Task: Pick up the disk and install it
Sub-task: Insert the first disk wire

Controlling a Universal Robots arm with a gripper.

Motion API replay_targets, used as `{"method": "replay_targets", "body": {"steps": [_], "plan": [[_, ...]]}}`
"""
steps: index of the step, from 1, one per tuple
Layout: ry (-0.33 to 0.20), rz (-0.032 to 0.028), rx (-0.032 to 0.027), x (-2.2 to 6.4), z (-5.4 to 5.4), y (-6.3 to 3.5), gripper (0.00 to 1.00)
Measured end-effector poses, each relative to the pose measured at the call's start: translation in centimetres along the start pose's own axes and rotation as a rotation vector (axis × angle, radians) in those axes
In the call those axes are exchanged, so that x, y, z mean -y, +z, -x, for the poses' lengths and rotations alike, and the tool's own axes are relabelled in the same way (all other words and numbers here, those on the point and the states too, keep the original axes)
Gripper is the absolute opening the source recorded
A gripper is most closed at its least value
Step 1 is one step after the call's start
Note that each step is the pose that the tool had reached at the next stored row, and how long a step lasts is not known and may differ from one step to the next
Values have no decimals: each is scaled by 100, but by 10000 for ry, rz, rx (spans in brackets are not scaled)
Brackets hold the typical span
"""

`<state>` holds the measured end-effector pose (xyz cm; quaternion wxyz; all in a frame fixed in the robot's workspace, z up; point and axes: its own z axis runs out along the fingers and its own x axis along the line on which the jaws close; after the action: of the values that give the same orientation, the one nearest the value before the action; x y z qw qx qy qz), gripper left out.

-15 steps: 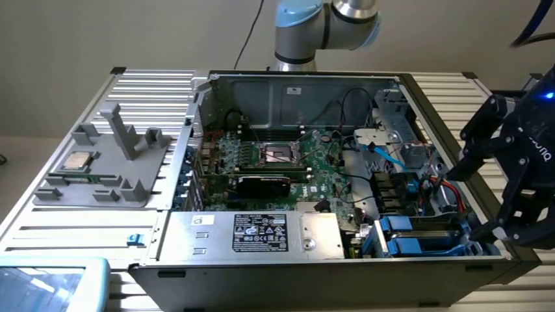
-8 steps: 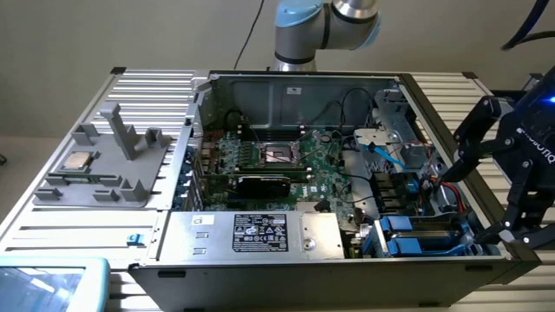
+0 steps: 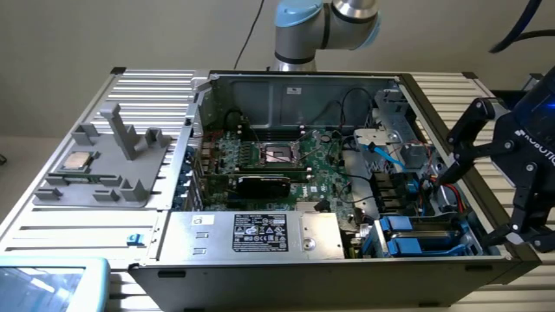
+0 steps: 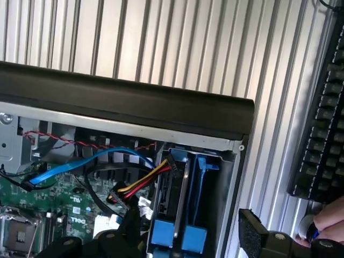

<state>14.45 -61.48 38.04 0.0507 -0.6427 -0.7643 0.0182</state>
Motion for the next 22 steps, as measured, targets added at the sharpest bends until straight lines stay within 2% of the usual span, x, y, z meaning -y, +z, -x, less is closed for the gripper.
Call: {"method": "replay_targets", "body": {"steps": [10,15,20,22], "plan": [[-1820,-99,170,-2,1,24,82],[-2549,-132,239,-5,2,45,82],[-2606,-134,242,-5,3,48,82],[-2631,-107,194,-7,7,49,82]]}}
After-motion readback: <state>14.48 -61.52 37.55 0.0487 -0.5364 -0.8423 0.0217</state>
